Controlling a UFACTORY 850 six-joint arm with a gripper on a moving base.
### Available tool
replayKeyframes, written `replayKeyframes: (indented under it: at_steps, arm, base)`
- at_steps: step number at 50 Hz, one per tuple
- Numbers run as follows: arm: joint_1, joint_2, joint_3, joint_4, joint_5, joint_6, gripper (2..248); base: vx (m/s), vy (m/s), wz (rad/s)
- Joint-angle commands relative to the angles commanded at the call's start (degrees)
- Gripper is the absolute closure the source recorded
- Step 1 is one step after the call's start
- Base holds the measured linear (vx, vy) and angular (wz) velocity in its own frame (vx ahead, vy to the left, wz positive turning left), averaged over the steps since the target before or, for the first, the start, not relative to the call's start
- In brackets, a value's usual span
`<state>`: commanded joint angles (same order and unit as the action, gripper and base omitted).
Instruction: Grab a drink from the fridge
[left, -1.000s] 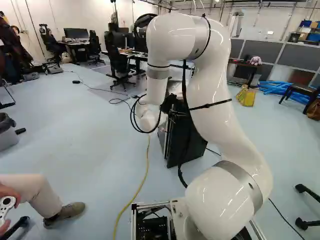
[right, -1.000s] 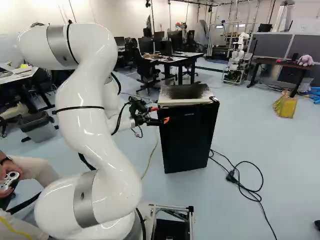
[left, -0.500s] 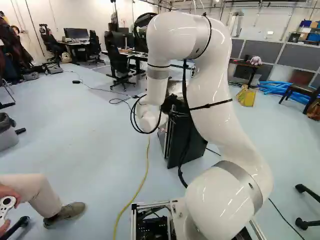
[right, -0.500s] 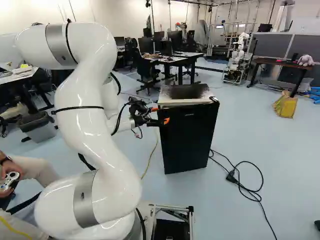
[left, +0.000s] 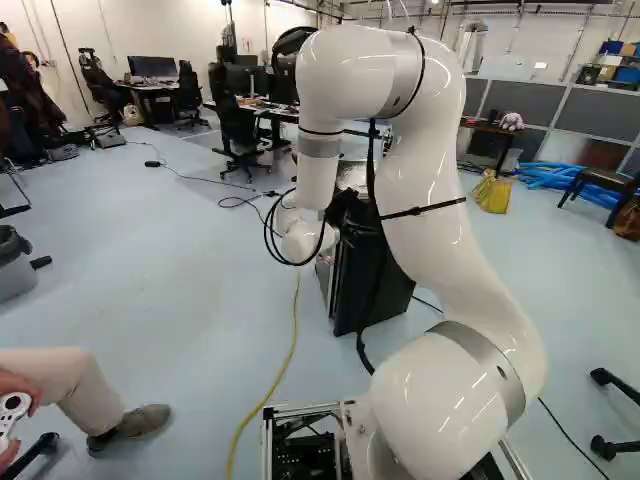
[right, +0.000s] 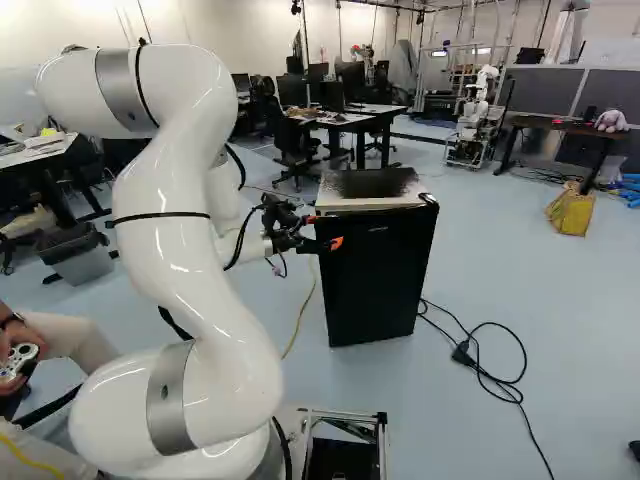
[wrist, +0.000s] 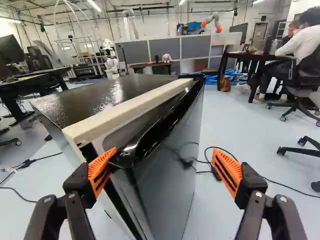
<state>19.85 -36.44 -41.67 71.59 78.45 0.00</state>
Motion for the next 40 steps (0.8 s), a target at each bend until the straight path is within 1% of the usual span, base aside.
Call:
replayKeyframes:
  at_steps: [24, 40]
  arm:
    - [0.0, 0.7, 1.4, 2.1, 0.0, 0.0, 3]
    - [0.1, 1.8, 3.3, 4.1, 0.0, 0.0, 3]
  base:
    - [0.0, 0.0, 0.0]
    - [0.0, 0.0, 0.0]
